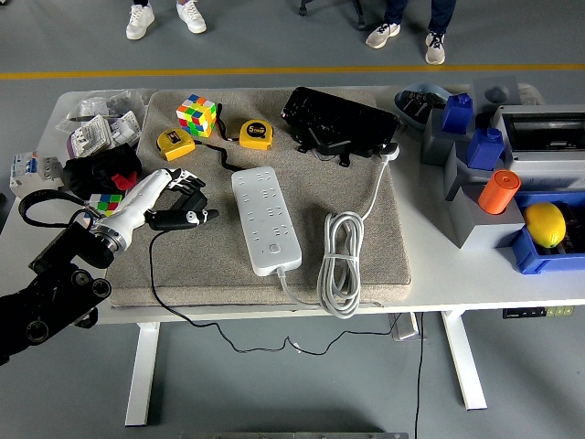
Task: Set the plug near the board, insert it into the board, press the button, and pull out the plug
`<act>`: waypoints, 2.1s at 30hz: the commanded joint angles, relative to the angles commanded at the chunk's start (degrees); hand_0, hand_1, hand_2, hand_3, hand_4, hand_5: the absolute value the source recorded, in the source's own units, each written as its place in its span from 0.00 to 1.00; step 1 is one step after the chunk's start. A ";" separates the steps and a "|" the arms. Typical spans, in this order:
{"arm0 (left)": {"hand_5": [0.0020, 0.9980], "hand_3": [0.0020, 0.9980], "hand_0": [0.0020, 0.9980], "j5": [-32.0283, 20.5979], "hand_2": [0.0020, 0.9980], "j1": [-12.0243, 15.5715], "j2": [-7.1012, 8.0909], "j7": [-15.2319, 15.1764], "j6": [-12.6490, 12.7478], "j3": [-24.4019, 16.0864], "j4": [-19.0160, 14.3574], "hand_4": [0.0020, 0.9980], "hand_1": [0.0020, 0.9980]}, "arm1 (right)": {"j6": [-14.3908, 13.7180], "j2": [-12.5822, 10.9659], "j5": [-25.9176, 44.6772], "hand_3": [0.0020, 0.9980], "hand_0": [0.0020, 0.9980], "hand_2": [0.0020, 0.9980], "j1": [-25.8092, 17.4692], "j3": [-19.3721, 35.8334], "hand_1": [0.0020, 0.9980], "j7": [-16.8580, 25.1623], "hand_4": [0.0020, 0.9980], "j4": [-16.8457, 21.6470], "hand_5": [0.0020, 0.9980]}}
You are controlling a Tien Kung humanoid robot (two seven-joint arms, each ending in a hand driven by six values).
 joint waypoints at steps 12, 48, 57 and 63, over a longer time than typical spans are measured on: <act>0.42 0.63 0.72 -0.29 0.67 0.45 0.12 -0.13 0.05 1.21 -2.70 0.93 0.63 | 0.08 0.06 -0.04 0.58 0.70 0.68 0.01 0.10 0.70 0.08 1.00 0.05 0.55; 0.49 0.77 0.74 14.41 0.79 2.44 0.31 6.19 8.04 -2.75 -5.44 1.00 0.76 | 0.27 -0.01 0.04 0.58 0.70 0.68 -0.09 -0.51 0.70 0.19 1.00 0.01 0.54; 0.78 0.89 0.79 22.81 0.86 1.10 -1.41 16.48 6.38 -0.63 -5.47 1.00 0.81 | 0.34 -0.13 -0.20 0.58 0.70 0.68 0.03 -0.51 0.70 0.21 1.00 0.27 0.54; 0.76 0.86 0.77 27.09 0.82 0.21 -2.19 21.97 5.52 0.65 -4.50 1.00 0.79 | 0.30 -0.24 -0.18 0.58 0.70 0.68 -0.11 -0.42 0.70 0.22 1.00 0.24 0.54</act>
